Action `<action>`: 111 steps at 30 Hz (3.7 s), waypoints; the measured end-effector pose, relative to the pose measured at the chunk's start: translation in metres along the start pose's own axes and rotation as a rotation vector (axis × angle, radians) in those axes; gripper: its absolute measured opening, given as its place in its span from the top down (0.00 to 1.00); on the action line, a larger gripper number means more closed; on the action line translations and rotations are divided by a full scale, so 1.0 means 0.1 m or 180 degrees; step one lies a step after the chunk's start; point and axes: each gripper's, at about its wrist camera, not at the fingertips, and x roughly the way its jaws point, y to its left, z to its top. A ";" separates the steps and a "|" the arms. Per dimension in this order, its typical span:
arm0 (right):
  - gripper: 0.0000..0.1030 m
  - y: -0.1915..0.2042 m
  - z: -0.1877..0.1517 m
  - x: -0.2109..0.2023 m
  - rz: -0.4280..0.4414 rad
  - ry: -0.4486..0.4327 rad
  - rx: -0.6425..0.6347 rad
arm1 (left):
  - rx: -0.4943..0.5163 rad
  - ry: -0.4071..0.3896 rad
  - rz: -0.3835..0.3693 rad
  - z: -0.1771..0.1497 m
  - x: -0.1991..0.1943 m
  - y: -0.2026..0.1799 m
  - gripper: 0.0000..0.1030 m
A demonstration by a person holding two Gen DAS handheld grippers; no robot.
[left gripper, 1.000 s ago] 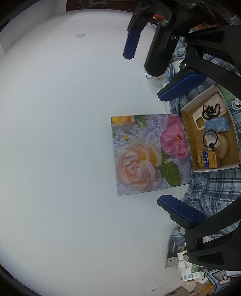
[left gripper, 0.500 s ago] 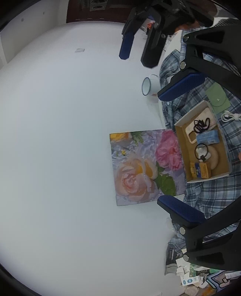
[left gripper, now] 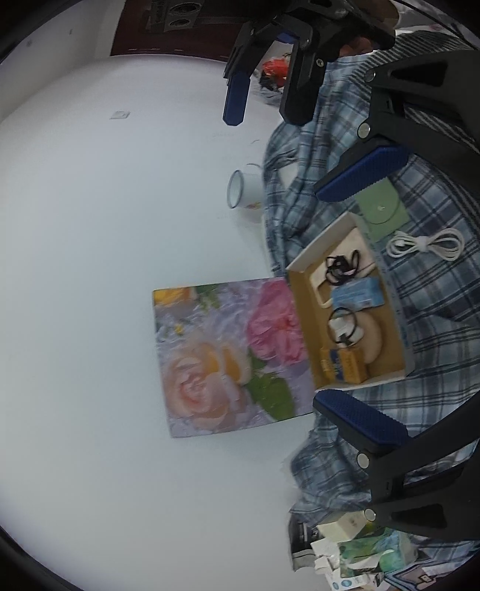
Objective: Organize soft objects
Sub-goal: 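Reach down and grasp the coiled white USB cable with the left tool, then grasp the green leather pouch with the right tool while the left tool holds the cable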
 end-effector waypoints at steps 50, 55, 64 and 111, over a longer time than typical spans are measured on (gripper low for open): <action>0.00 -0.12 -1.12 0.58 0.0429 0.0739 0.0411 | 0.0134 0.1628 -0.0380 -1.28 1.06 -0.42 0.67; 0.00 -0.14 -1.12 0.60 0.0431 0.0763 0.0412 | 0.0105 0.1562 -0.0371 -1.27 1.03 -0.42 0.70; 0.00 -0.21 -1.07 0.56 0.0430 0.0765 0.0372 | 0.0017 0.1382 -0.0437 -1.20 0.92 -0.40 0.74; 0.27 -0.53 -1.36 1.07 0.1147 0.2074 -0.0844 | -0.0139 0.1342 -0.0618 -1.18 0.94 -0.33 0.81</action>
